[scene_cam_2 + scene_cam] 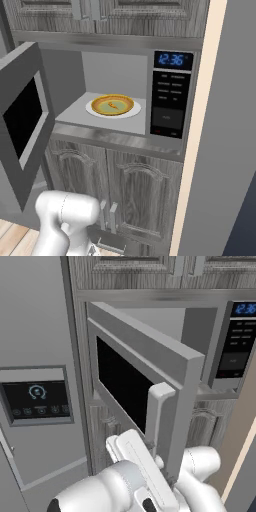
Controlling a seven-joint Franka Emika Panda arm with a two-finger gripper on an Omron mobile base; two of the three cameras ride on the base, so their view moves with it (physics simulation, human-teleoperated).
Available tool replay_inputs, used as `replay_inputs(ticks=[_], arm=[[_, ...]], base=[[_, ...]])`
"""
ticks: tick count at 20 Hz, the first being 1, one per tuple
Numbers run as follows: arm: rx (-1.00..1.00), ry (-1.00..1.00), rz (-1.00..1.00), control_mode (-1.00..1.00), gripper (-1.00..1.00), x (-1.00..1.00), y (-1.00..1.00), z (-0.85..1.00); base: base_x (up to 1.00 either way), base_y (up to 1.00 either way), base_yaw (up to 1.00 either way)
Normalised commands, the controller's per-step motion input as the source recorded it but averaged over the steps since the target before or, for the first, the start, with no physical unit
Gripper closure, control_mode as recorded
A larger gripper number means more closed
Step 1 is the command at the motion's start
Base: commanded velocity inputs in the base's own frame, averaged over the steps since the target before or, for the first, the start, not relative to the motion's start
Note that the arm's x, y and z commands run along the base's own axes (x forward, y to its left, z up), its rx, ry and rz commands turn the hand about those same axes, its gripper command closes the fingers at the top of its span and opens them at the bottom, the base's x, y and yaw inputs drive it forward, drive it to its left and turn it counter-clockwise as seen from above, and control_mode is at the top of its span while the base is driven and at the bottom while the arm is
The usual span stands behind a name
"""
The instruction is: Pick the shrimp from the counter and place it in the microwave. Then turn on the microwave.
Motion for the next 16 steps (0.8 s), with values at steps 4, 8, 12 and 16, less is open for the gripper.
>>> replay_inputs(ticks=[4,8,12,16], arm=[[0.00,0.00,0.00,-1.00,-1.00,0.00,-0.41,0.13],[0.00,0.00,0.00,-1.00,-1.00,0.00,-0.40,0.13],[0.00,0.00,0.00,-1.00,-1.00,0.00,-0.38,0.14],[0.00,0.00,0.00,-1.00,-1.00,0.00,-0.38,0.12]], base=[[0.00,0.00,0.00],[0.00,0.00,0.00],[0.00,0.00,0.00],[0.00,0.00,0.00]])
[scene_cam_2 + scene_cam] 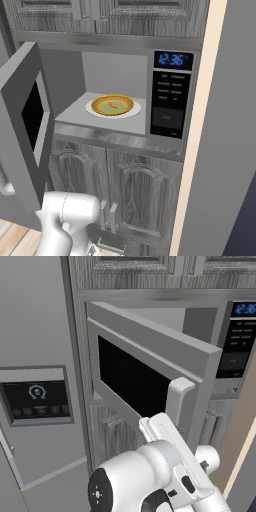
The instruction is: Pick the shrimp from the counter and place it in the microwave. Then turn on the microwave.
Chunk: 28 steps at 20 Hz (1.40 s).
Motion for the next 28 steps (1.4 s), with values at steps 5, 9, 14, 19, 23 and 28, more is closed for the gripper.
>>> replay_inputs(ticks=[5,9,14,19,23,28], arm=[[0.00,0.00,0.00,-1.00,-1.00,0.01,-0.39,0.10],[0.00,0.00,0.00,-1.00,-1.00,0.03,-0.42,0.11],[0.00,0.00,0.00,-1.00,-1.00,0.09,-0.37,0.05],[0.00,0.01,0.00,-1.00,-1.00,0.18,-0.33,0.00],[0.00,0.06,0.00,-1.00,-1.00,0.23,-0.34,0.00],[0.00,0.12,0.01,-1.00,-1.00,0.32,-0.34,0.00]], base=[[0.00,0.00,0.00],[0.00,0.00,0.00],[0.00,0.00,0.00],[0.00,0.00,0.00],[0.00,0.00,0.00],[0.00,0.00,0.00]])
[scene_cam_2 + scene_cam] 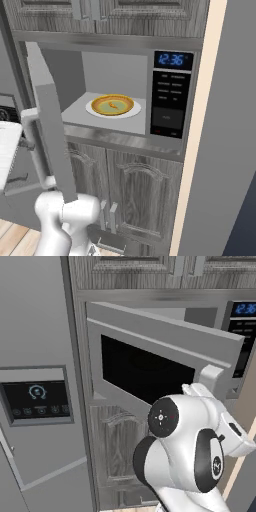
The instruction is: Pick the shrimp from the counter and place it in the microwave. Then turn on the microwave.
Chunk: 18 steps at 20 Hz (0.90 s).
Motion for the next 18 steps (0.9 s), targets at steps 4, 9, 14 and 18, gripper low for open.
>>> replay_inputs(ticks=[4,9,14,18], arm=[[0.00,0.22,0.03,-1.00,-1.00,0.41,-0.34,-0.02],[0.00,0.26,0.09,-1.00,-1.00,0.51,-0.31,-0.06],[0.00,0.21,0.16,-1.00,-1.00,0.56,-0.27,-0.05],[0.00,0.15,0.19,-1.00,-1.00,0.59,-0.25,-0.04]], base=[[0.00,0.00,0.00],[0.00,0.00,0.00],[0.00,0.00,0.00],[0.00,0.00,0.00]])
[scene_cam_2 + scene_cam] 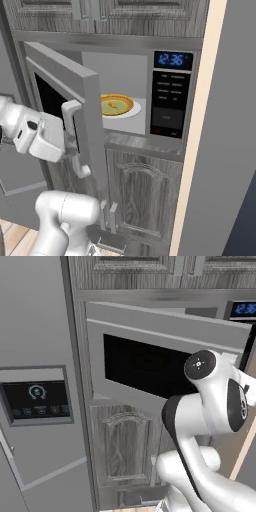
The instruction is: Pick the shrimp from the counter and place it in the microwave. Then turn on the microwave.
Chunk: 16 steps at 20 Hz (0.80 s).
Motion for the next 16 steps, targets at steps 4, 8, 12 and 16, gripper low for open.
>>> replay_inputs(ticks=[4,8,12,16], arm=[[0.02,0.10,0.20,-1.00,-1.00,0.61,-0.24,-0.03],[0.02,0.10,0.19,-1.00,-1.00,0.64,-0.21,-0.03],[0.04,0.11,0.17,-1.00,-1.00,0.66,-0.20,-0.04],[0.05,0.08,0.15,-1.00,-1.00,0.69,-0.16,-0.06]], base=[[0.00,0.00,0.00],[0.00,0.00,0.00],[0.00,0.00,0.00],[0.00,0.00,0.00]])
